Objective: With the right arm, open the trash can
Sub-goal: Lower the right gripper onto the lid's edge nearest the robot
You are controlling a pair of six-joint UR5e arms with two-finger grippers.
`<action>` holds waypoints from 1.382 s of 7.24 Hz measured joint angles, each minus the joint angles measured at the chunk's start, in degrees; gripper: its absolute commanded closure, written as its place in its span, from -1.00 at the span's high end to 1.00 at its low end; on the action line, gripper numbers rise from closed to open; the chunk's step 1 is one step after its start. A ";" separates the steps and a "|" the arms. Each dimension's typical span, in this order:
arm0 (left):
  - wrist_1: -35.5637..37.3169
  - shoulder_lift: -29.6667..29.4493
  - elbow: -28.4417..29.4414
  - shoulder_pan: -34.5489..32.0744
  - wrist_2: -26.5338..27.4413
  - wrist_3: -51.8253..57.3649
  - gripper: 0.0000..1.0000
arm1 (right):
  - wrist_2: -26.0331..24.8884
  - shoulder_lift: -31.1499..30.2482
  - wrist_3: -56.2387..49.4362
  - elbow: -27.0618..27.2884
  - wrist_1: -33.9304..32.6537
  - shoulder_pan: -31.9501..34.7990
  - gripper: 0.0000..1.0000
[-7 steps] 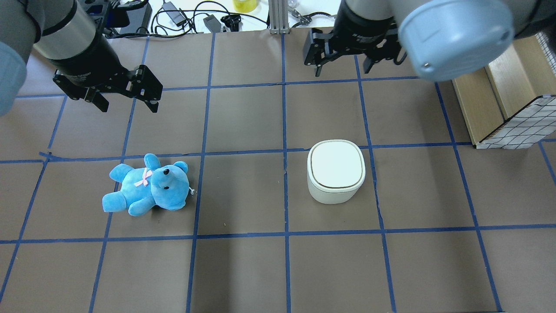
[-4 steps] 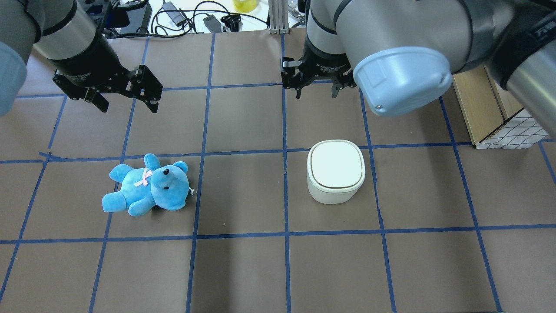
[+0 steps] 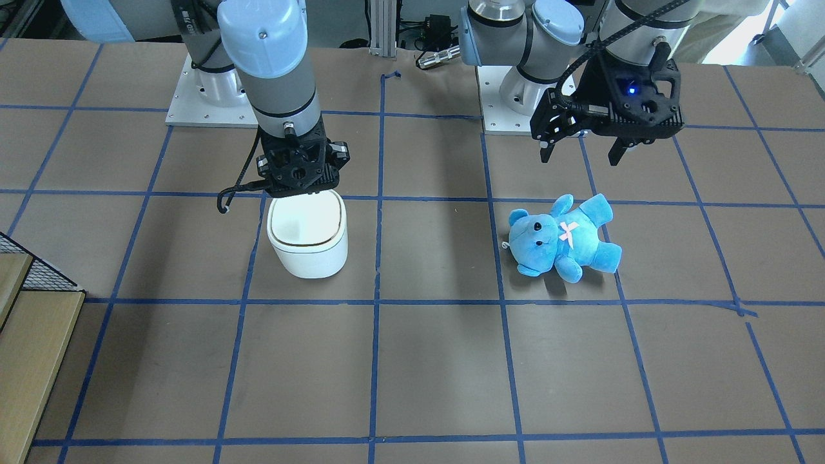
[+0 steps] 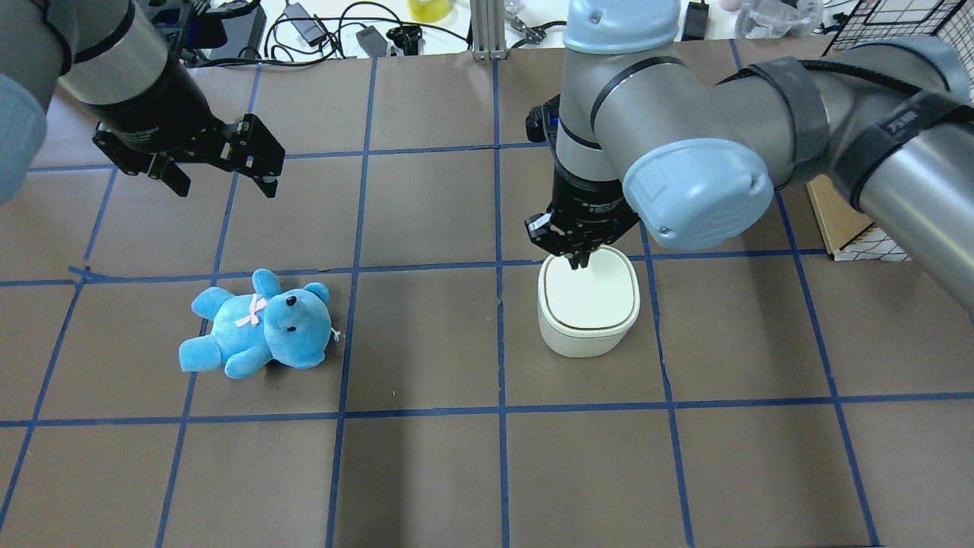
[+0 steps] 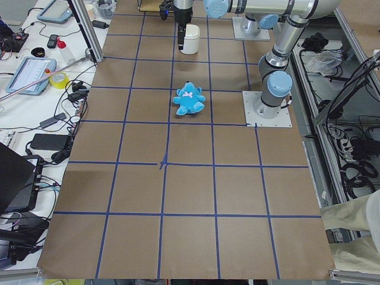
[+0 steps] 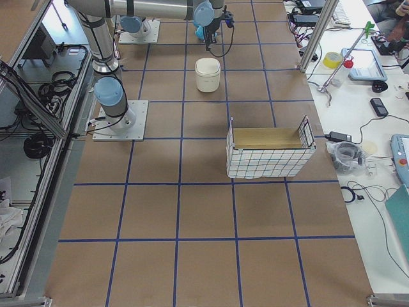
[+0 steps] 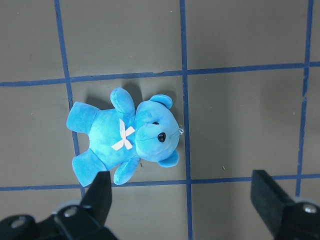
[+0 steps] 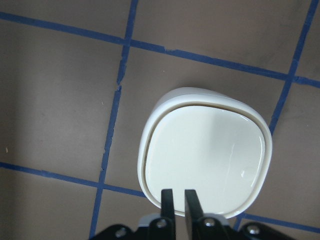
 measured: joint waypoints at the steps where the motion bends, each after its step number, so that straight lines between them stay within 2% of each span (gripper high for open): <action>1: 0.00 0.00 0.00 0.01 0.00 0.00 1.00 | 0.16 -0.13 -1.51 0.05 1.39 -1.46 -0.95; 5: 0.00 0.00 0.00 0.01 0.00 0.00 1.00 | 0.31 0.13 -2.06 0.48 -0.02 -2.66 -1.00; 8: 0.00 0.00 0.00 0.01 0.00 0.00 1.00 | 0.39 0.58 -1.76 6.43 -10.05 -2.74 -1.00; 10: 0.00 0.00 0.00 0.00 0.00 0.00 1.00 | 0.35 0.91 -1.71 8.29 -12.91 -2.75 -1.00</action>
